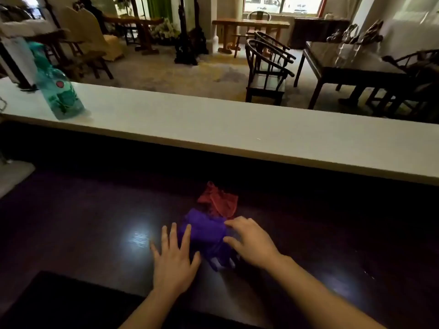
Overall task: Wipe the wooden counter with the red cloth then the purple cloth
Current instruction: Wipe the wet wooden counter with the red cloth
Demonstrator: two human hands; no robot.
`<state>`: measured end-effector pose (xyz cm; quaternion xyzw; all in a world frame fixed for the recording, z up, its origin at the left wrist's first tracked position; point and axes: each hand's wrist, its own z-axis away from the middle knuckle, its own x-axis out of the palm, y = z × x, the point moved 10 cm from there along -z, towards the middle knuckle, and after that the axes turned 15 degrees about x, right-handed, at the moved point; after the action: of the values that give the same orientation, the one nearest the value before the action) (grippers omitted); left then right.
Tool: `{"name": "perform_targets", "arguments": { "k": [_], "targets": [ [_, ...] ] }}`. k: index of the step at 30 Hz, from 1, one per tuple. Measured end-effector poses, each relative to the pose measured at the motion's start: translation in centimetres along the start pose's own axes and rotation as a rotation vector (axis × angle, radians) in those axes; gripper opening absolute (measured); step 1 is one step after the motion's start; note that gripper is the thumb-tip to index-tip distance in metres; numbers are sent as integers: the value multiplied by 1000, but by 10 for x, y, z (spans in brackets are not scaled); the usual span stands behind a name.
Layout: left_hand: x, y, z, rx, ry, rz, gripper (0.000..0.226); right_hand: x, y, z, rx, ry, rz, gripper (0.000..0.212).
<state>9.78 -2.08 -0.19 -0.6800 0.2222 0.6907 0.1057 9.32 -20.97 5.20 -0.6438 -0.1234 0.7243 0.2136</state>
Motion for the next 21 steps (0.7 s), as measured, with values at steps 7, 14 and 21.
{"name": "perform_targets", "arguments": {
  "k": [7, 14, 21],
  "targets": [
    [49, -10, 12, -88, -56, 103, 79, 39, -22, -23, -29, -23, 24, 51],
    [49, -11, 11, -71, -3, 83, 80, 46, -33, -55, -15, 80, -21, 47],
    [55, -15, 9, -81, 0, 77, 81, 50, 12, -134, 232, -61, -36, 52]
  ]
}}
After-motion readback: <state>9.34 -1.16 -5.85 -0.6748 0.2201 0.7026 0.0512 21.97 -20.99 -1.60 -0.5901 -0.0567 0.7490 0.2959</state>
